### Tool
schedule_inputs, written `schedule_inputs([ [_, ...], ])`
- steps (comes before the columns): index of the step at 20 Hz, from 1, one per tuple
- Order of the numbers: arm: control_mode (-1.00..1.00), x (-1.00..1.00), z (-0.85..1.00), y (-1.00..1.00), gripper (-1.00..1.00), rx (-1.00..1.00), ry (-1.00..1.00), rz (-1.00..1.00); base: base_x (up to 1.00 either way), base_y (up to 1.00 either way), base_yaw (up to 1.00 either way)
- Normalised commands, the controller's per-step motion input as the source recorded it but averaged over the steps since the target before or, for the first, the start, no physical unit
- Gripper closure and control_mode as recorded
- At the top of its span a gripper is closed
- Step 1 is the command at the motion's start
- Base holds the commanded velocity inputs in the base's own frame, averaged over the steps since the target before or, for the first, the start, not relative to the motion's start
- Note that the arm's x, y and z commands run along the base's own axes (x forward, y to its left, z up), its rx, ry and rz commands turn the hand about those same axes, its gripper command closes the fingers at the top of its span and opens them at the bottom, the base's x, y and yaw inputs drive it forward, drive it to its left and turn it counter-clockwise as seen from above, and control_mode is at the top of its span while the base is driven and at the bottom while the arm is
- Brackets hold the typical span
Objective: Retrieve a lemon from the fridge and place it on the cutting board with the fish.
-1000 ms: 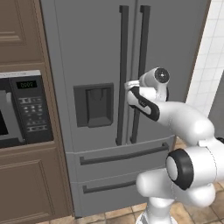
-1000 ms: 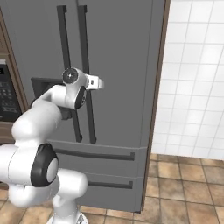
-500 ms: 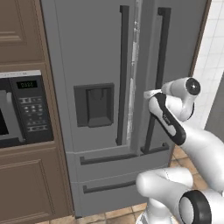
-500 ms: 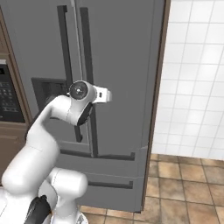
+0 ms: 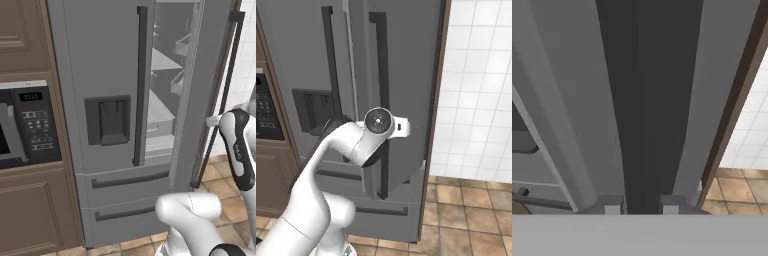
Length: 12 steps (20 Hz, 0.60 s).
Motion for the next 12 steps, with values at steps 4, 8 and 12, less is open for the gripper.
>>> schedule_inputs([
  [4, -1.00, -0.76, 0.00, -1.00, 1.00, 0.07, 0.03, 0.04, 0.00, 0.00, 0.00],
  [8, -1.00, -0.56, 0.00, -0.45, 1.00, 0.05, 0.00, 0.00, 0.00, 0.00, 0.00],
  [12, -1.00, -0.41, 0.00, -0.29, -1.00, 0.02, 0.00, 0.00, 0.00, 0.00, 0.00],
])
